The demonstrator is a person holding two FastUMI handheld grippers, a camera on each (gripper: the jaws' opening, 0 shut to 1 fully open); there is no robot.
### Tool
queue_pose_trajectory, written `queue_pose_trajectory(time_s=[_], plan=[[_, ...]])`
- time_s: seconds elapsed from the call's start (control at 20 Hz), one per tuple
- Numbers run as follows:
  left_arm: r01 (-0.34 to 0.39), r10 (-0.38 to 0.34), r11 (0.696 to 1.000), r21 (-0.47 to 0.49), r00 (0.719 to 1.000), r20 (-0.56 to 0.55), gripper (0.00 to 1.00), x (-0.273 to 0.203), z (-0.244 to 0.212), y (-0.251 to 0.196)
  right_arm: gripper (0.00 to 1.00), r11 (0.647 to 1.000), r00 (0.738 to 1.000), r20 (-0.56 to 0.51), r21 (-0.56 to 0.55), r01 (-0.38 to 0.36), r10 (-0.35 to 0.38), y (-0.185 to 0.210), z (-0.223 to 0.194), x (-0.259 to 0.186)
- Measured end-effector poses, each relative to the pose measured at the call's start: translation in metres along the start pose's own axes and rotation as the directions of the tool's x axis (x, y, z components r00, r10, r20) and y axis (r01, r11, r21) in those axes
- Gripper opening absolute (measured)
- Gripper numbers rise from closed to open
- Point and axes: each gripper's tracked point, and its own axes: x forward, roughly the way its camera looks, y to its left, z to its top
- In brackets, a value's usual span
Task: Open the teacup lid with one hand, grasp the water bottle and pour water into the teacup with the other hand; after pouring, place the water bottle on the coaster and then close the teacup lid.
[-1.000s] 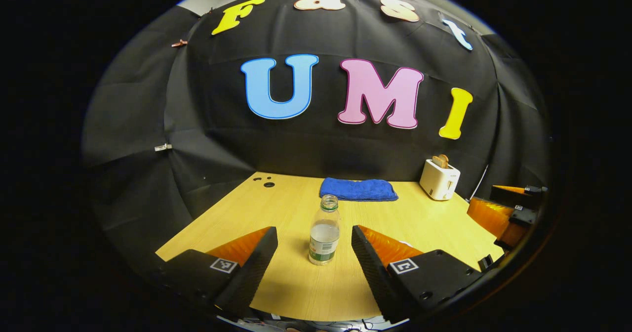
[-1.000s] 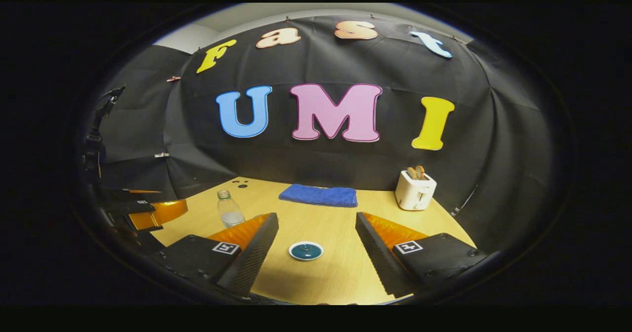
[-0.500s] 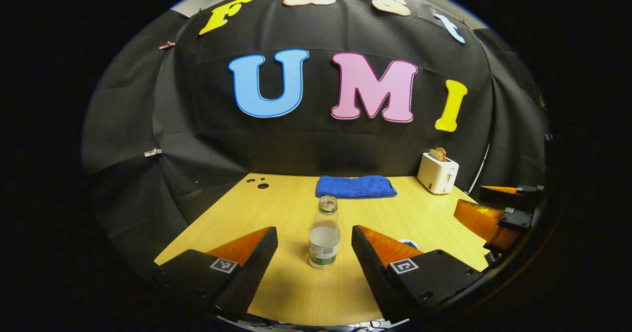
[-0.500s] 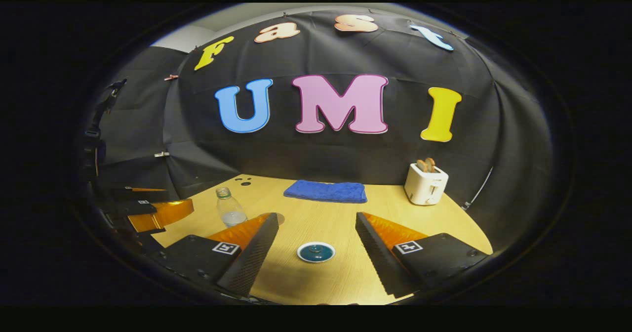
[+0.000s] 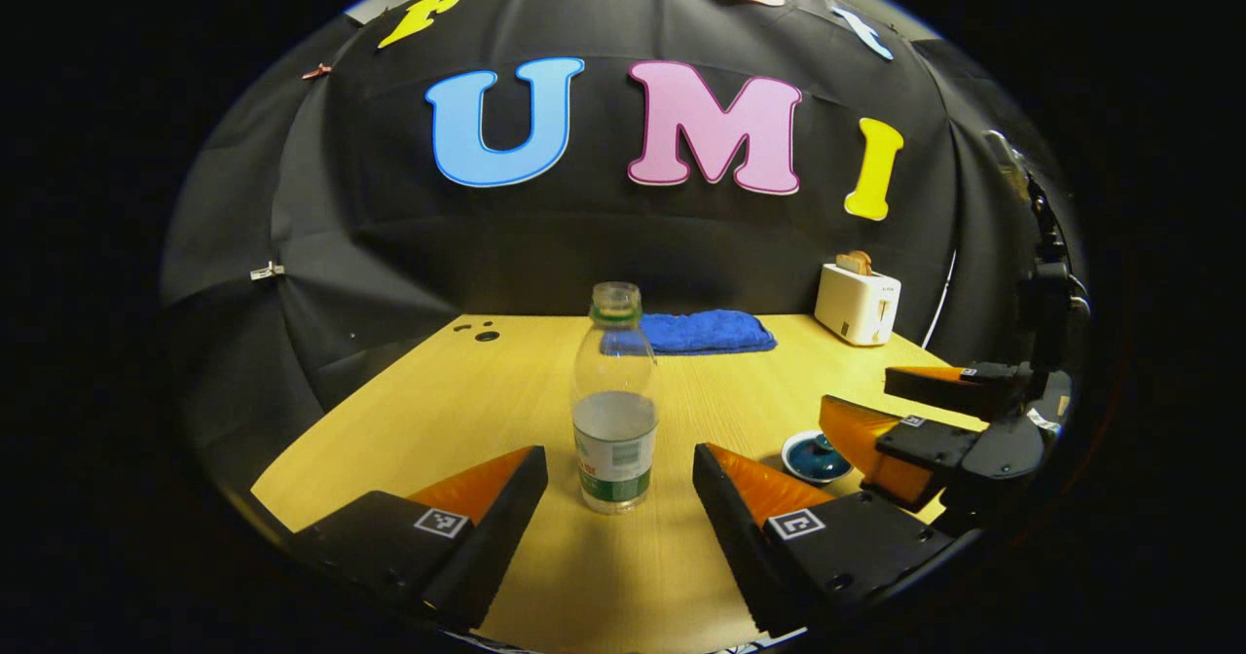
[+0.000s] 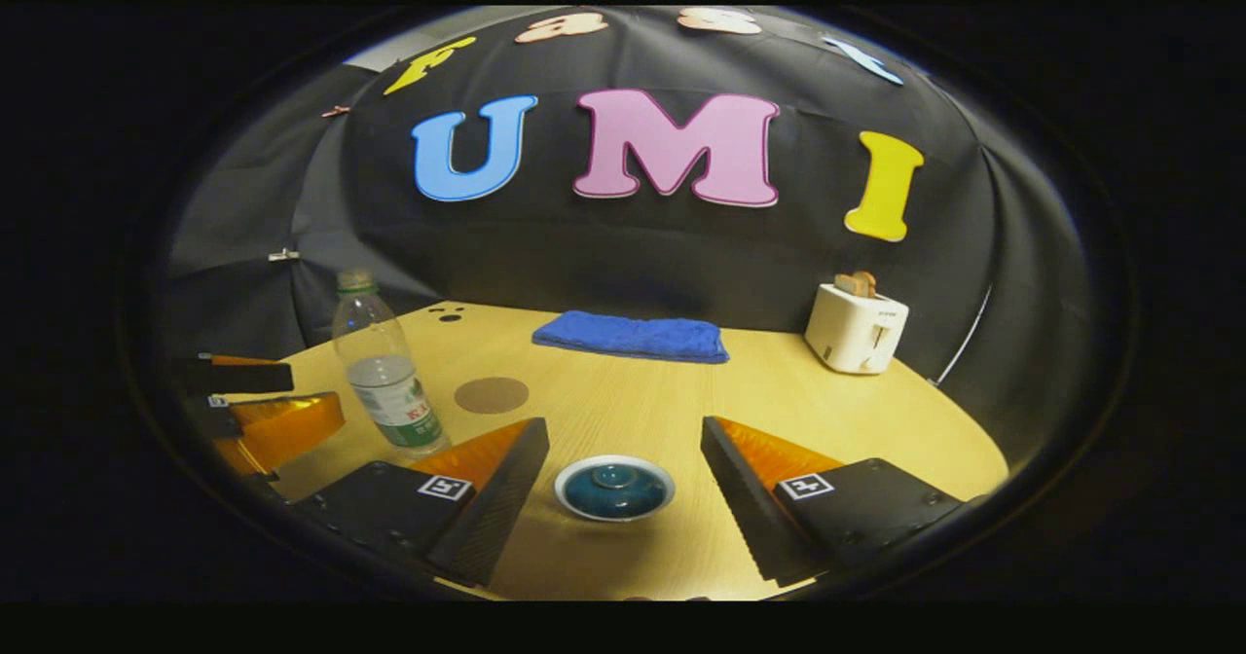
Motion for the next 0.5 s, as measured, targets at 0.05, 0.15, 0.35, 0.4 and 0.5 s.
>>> queue_pose_trajectory(time_s=[0.05, 0.15, 0.35, 0.4, 0.5], plan=[[0.0, 0.0, 1.0, -0.015, 1.0, -0.004, 0.96, 0.003, -0.007, 0.001, 0.98, 1.0, 1.0, 0.003, 0.003, 0.004, -0.004, 0.0, -0.005, 0.007], [-0.003, 0.001, 0.998, -0.062, 0.999, -0.034, 0.96, 0.01, -0.024, 0.008, 0.98, 1.0, 1.0, 0.003, 0.006, 0.018, -0.018, 0.0, -0.015, 0.016], [-0.042, 0.032, 0.989, -0.142, 0.997, -0.074, 0.96, 0.02, -0.039, 0.029, 0.98, 0.999, 0.999, -0.001, 0.005, 0.038, -0.038, 0.001, -0.028, 0.025], [-0.054, 0.042, 0.988, -0.147, 0.996, -0.079, 0.96, 0.023, -0.041, 0.034, 0.98, 0.999, 0.999, -0.003, 0.0, 0.038, -0.038, 0.004, -0.029, 0.024], [-0.075, 0.064, 0.987, -0.139, 0.995, -0.079, 0.96, 0.022, -0.043, 0.042, 0.92, 0.999, 0.999, -0.01, -0.005, 0.033, -0.033, 0.006, -0.032, 0.025]])
